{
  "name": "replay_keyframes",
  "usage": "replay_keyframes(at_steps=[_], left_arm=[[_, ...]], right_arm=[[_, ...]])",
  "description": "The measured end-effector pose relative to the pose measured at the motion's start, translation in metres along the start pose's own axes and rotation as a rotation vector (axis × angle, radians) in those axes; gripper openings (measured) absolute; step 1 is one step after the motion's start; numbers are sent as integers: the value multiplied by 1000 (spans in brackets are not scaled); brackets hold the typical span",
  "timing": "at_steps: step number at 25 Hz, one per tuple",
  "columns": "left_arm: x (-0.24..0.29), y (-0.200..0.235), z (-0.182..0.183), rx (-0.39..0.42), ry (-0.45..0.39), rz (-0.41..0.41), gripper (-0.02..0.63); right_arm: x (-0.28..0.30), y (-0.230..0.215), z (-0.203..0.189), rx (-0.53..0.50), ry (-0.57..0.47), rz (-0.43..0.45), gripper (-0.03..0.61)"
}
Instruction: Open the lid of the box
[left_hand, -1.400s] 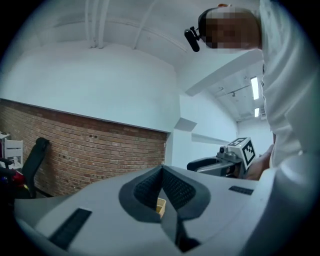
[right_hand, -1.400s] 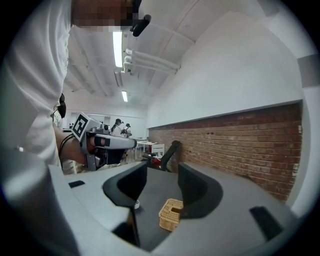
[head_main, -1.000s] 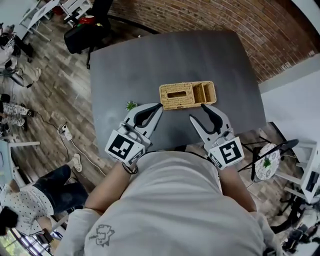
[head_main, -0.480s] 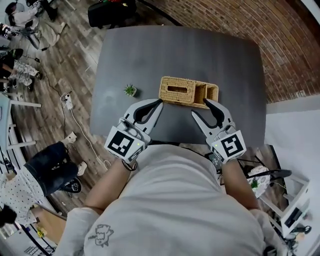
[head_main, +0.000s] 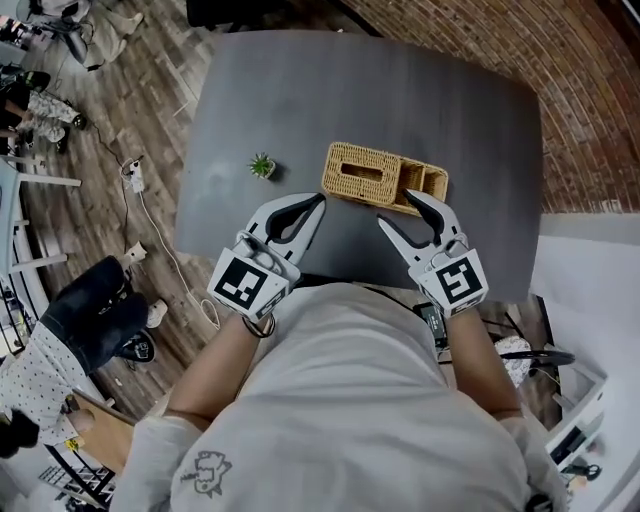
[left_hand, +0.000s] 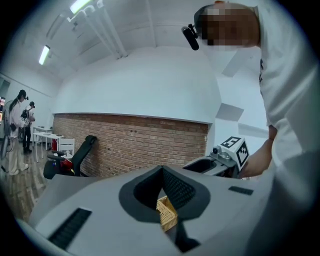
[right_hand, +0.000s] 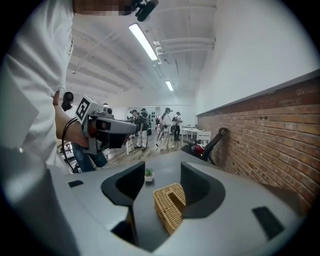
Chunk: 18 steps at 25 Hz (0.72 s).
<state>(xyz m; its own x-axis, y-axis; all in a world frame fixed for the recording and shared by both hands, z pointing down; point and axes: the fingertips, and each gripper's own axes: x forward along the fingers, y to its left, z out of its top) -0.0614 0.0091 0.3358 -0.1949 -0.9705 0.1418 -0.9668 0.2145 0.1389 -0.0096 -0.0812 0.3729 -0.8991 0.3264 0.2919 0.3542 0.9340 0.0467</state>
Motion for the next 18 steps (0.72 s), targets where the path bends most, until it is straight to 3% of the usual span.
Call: replay_keyframes(at_steps=[18], left_arm=[[35,53,-75,-73,124,-23,11]], right_arm=[[82,1,-103,15,284,167,273]])
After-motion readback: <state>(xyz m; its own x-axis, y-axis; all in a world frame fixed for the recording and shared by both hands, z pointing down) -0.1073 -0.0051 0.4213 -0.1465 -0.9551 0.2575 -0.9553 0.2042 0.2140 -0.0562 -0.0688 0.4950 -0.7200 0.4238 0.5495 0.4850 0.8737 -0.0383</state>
